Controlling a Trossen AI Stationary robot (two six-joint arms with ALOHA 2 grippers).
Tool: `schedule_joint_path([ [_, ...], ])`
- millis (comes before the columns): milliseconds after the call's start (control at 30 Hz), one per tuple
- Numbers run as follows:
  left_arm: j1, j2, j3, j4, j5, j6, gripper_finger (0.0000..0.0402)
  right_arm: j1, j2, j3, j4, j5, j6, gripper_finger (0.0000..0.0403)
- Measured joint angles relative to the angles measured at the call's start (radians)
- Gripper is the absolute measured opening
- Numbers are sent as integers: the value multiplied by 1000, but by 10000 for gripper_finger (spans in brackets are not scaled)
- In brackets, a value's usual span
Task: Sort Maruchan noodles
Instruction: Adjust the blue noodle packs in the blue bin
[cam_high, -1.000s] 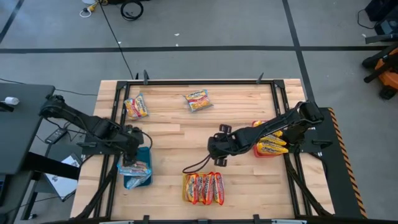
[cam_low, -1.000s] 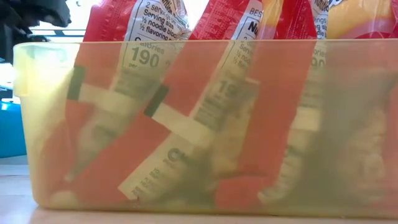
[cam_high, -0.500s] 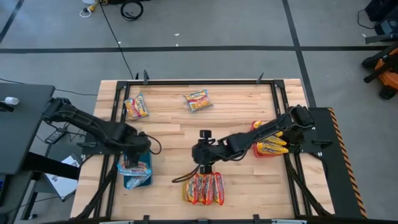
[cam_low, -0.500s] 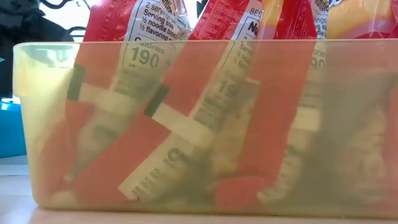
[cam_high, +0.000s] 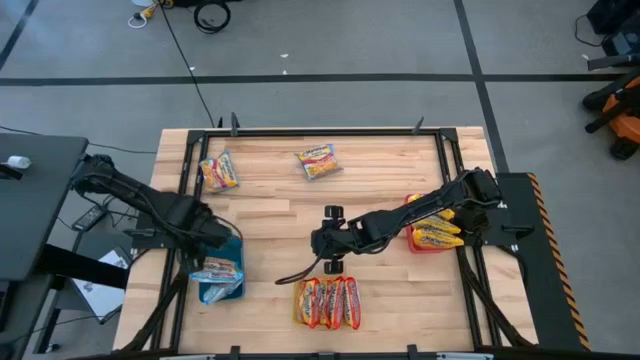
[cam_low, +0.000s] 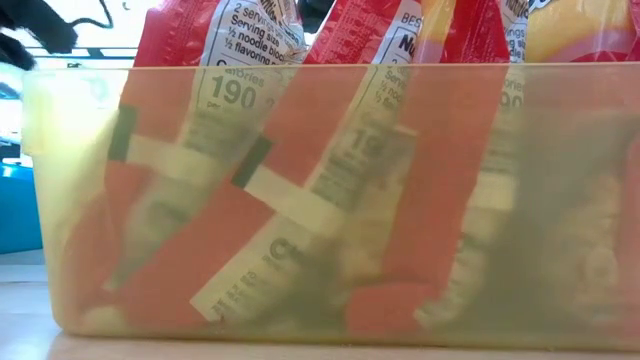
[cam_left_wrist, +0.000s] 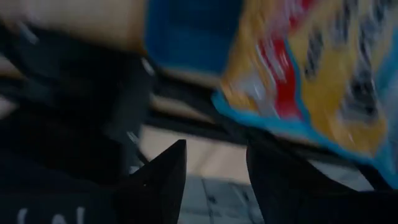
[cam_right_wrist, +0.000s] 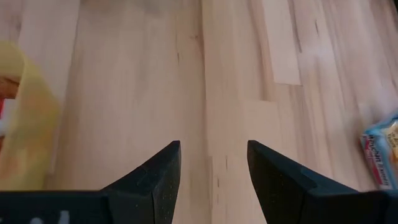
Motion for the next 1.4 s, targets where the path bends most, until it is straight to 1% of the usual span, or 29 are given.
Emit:
schedule_joint_path([
  [67, -41, 0, -10, -10, 76, -60, 171, 0, 0, 1, -18, -14, 10, 190],
  [133, -89, 1, -49, -8, 134, -107, 171, 7, 0, 1, -44, -16, 23, 190],
  [233, -160, 1, -114, 26, 152, -145, 171, 23, -2, 1, -56, -13, 19, 190],
  [333, -197, 2, -163, 165, 147, -159, 171, 39, -2, 1, -50, 4, -3, 190],
  [433, -209, 1, -181, 338, 102, -158, 171, 47, -2, 1, -15, 7, -20, 190],
  [500, -207, 2, -185, 424, 40, -143, 171, 48, -2, 1, 4, 7, -21, 190],
  [600, -204, 2, -185, 461, -61, -112, 171, 50, -2, 1, 17, 6, -20, 189],
  [700, -205, 2, -185, 483, -131, -60, 171, 51, -2, 1, 30, 5, -20, 189],
  [833, -204, 2, -185, 567, -193, -2, 171, 50, -2, 1, 58, 5, -28, 189],
  [933, -198, 2, -185, 653, -240, 54, 171, 50, -2, 1, 138, 2, -68, 189],
  [1033, -168, 2, -185, 687, -256, 81, 171, 50, -2, 1, 241, 2, -122, 189],
  [1167, -124, 2, -185, 706, -256, 106, 171, 42, -2, 1, 351, -16, -126, 189],
  [1333, -87, 2, -185, 772, -255, 159, 171, 15, 35, 2, 423, -137, -89, 189],
  [1400, -74, 2, -185, 780, -237, 176, 171, 6, 76, 3, 507, -209, -94, 189],
])
